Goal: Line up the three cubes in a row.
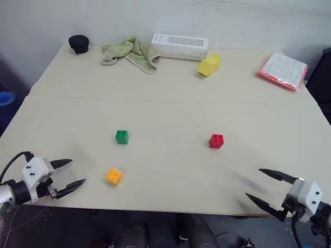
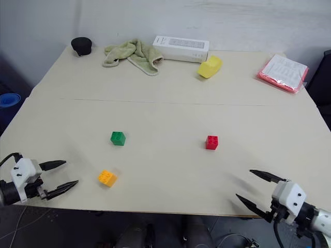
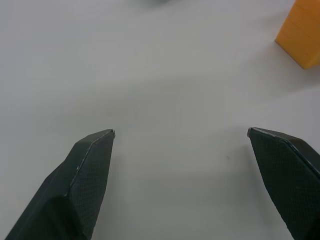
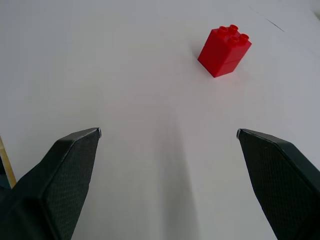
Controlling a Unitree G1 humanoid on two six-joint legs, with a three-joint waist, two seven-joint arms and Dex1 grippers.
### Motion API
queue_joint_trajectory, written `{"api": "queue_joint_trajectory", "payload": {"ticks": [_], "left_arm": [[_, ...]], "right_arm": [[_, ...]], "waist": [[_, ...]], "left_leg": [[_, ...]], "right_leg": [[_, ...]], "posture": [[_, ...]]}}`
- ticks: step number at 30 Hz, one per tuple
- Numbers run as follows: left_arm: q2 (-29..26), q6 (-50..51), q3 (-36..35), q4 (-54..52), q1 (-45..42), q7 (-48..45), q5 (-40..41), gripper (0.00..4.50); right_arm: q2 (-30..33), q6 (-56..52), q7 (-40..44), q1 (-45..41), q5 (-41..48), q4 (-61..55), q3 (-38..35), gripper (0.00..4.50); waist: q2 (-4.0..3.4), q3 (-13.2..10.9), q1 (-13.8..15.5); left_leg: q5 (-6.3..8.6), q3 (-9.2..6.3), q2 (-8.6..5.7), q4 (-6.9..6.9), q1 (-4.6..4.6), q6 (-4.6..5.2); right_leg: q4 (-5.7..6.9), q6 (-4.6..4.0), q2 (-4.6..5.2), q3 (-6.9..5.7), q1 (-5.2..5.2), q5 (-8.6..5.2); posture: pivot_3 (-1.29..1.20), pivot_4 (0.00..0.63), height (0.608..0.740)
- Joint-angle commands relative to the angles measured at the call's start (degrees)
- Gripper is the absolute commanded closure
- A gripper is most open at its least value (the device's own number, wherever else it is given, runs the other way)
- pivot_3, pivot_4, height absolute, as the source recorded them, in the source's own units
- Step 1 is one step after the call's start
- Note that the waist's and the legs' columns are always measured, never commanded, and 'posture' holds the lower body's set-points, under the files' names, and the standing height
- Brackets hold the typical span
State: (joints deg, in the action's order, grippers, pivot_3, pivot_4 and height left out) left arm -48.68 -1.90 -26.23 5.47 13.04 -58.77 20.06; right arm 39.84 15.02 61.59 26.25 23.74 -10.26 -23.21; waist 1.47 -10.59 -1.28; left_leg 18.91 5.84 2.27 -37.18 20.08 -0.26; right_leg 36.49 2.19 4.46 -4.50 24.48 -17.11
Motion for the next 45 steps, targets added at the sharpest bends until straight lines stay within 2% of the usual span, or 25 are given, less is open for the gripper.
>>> {"api": "queue_joint_trajectory", "payload": {"ticks": [1,5,6,9,13,17,23,26,29,34,38,41,45], "left_arm": [[-0.64,-0.87,-1.94,-0.17,-0.60,-0.22,0.88,0.02],[-1.99,6.32,-2.73,-1.53,-4.34,-2.46,6.69,0.02],[-2.46,8.85,-2.50,-2.58,-5.69,-2.95,8.42,0.02],[-4.53,11.97,2.19,-7.55,-9.66,-6.15,9.41,0.02],[-3.99,12.17,7.09,-11.47,-14.21,-8.53,9.36,0.02],[-2.70,11.97,12.09,-13.81,-17.34,-10.82,9.17,0.02],[1.29,10.05,16.09,-10.53,-23.59,-9.54,7.10,0.02],[3.95,9.37,18.13,-10.56,-26.27,-8.26,6.08,0.02],[5.64,9.80,19.59,-11.38,-27.50,-7.47,5.82,0.02],[6.41,9.80,20.19,-11.96,-27.24,-6.56,5.55,0.02],[6.28,10.15,19.33,-12.64,-26.36,-5.57,5.59,0.02],[6.07,10.11,18.97,-13.28,-25.41,-4.86,5.36,0.00],[5.99,10.49,18.69,-14.17,-24.77,-4.04,5.57,0.00]], "right_arm": [[-1.08,0.85,-1.44,0.24,0.31,-1.63,-0.75,0.00],[-4.06,-0.64,-5.75,1.83,1.22,-4.36,-1.95,0.00],[-4.69,-4.29,-7.54,3.51,3.25,-6.68,-2.45,0.00],[-9.44,-7.22,-14.51,7.65,5.49,-11.84,-6.08,0.00],[-15.88,-8.16,-20.88,12.64,3.75,-15.09,-7.37,0.00],[-21.64,-7.79,-26.11,14.12,-1.79,-16.54,-2.93,0.00],[-24.66,-19.93,-37.57,0.21,-9.24,-24.25,10.81,0.00],[-28.39,-29.97,-47.22,-12.14,-13.05,-23.26,15.32,0.00],[-29.94,-34.45,-50.79,-20.20,-16.27,-21.07,18.65,0.00],[-31.58,-37.74,-54.64,-27.45,-19.02,-13.07,20.95,0.00],[-32.82,-38.70,-55.40,-29.32,-19.20,-10.75,22.41,0.00],[-33.42,-38.15,-56.60,-29.38,-20.51,-7.99,23.49,0.61],[-34.23,-36.19,-55.87,-30.00,-19.36,-8.01,23.34,1.97]], "waist": [[0.00,0.00,0.01],[0.02,0.01,0.09],[0.02,0.01,0.29],[0.01,0.03,1.18],[-0.08,0.10,1.20],[-0.10,0.10,0.70],[-0.09,0.09,-0.81],[-0.07,0.11,-0.44],[-0.07,0.11,-0.32],[-0.03,0.13,-0.27],[-0.03,0.13,-0.43],[-0.03,0.13,-0.53],[-0.03,0.13,-0.49]], "left_leg": [[0.00,0.00,0.00,-0.01,0.00,0.00],[-0.01,0.00,0.00,-0.04,-0.01,-0.01],[-0.01,-0.01,0.00,-0.04,-0.01,-0.01],[-0.02,-0.02,0.00,-0.04,0.01,-0.04],[-0.05,0.03,-0.03,-0.04,-0.01,-0.16],[-0.03,0.05,0.00,0.02,-0.01,-0.18],[-0.12,0.19,0.00,-0.09,-0.04,-0.21],[-0.33,0.16,0.00,-0.15,-0.22,-0.59],[-0.33,0.13,-0.01,-0.23,-0.04,-0.58],[-0.29,0.06,-0.01,-0.40,0.15,-0.45],[-0.24,0.07,-0.01,-0.49,0.17,-0.35],[-0.24,0.07,0.03,-0.48,0.14,-0.35],[-0.24,0.07,0.03,-0.49,0.14,-0.36]], "right_leg": [[0.00,0.00,0.00,0.00,0.00,0.00],[0.06,0.00,-0.01,-0.02,-0.01,0.00],[0.08,0.00,0.00,-0.02,-0.01,0.00],[0.08,0.00,0.00,-0.02,0.01,0.00],[0.03,0.00,0.03,0.07,-0.04,0.00],[0.08,-0.05,-0.04,0.10,0.01,-0.03],[0.49,-0.08,-0.08,0.30,-0.01,-0.03],[0.57,-0.10,-0.14,0.29,0.05,-0.04],[0.57,-0.10,-0.14,0.25,0.16,-0.04],[0.43,-0.09,-0.15,0.16,0.17,-0.04],[0.45,-0.08,-0.14,0.17,0.15,-0.03],[0.51,-0.08,-0.16,0.19,0.15,-0.03],[0.50,-0.08,-0.16,0.18,0.15,-0.03]], "posture": [[0.00,0.150,0.740],[0.00,0.150,0.740],[0.00,0.150,0.740],[0.00,0.150,0.740],[0.00,0.150,0.740],[0.00,0.150,0.740],[0.00,0.150,0.740],[0.00,0.150,0.740],[0.00,0.150,0.740],[0.00,0.150,0.740],[0.00,0.150,0.740],[0.00,0.150,0.740],[0.00,0.150,0.740]]}}
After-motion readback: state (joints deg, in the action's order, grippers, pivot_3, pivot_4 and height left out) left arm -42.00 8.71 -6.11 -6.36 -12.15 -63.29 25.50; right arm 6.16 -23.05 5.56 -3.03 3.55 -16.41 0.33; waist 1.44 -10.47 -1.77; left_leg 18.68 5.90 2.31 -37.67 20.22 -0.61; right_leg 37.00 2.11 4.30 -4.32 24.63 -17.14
